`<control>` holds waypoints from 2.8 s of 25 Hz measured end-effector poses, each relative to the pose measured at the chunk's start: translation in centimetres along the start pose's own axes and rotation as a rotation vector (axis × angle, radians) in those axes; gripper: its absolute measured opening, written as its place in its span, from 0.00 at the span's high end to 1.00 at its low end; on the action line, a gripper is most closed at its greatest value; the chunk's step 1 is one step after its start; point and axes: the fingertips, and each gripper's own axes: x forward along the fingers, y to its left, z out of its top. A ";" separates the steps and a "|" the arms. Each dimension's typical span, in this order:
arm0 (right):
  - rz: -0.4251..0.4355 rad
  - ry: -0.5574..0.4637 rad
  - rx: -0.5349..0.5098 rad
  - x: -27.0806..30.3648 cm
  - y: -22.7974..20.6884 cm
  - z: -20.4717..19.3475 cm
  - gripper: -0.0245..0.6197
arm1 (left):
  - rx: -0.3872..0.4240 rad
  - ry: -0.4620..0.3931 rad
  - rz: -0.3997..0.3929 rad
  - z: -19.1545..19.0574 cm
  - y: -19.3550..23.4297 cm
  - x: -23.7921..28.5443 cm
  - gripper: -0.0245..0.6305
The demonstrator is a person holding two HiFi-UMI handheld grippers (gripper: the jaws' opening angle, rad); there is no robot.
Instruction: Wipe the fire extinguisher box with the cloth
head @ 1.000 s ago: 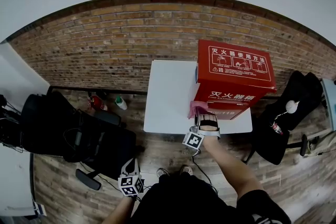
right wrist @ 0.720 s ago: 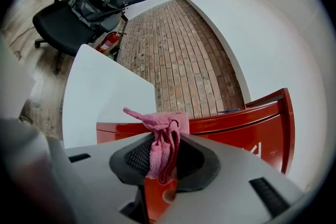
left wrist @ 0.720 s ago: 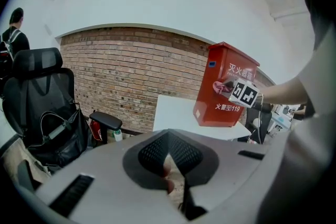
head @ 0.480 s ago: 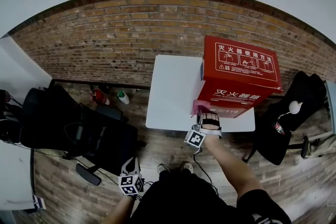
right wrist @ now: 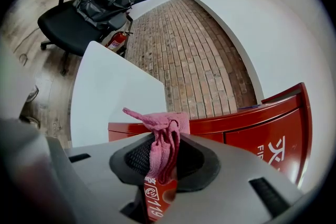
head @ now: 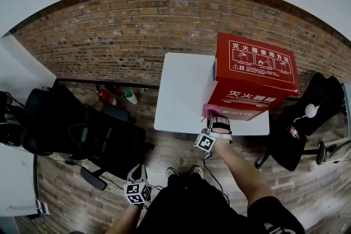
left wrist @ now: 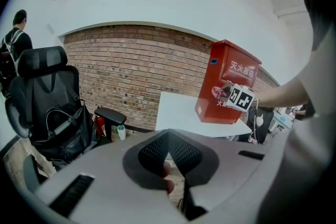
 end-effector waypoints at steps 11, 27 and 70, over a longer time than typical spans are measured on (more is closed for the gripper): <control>0.052 -0.003 0.004 1.4 3.7 -0.1 0.81 | 0.008 0.041 -0.001 -1.4 -0.4 -1.0 0.93; 0.130 0.010 0.018 3.7 9.2 -0.6 0.81 | 0.021 0.099 0.027 -3.2 -0.3 -2.0 0.93; 0.364 0.068 0.025 7.5 19.4 -1.8 0.81 | 0.012 0.149 0.104 -5.5 1.4 -4.3 0.93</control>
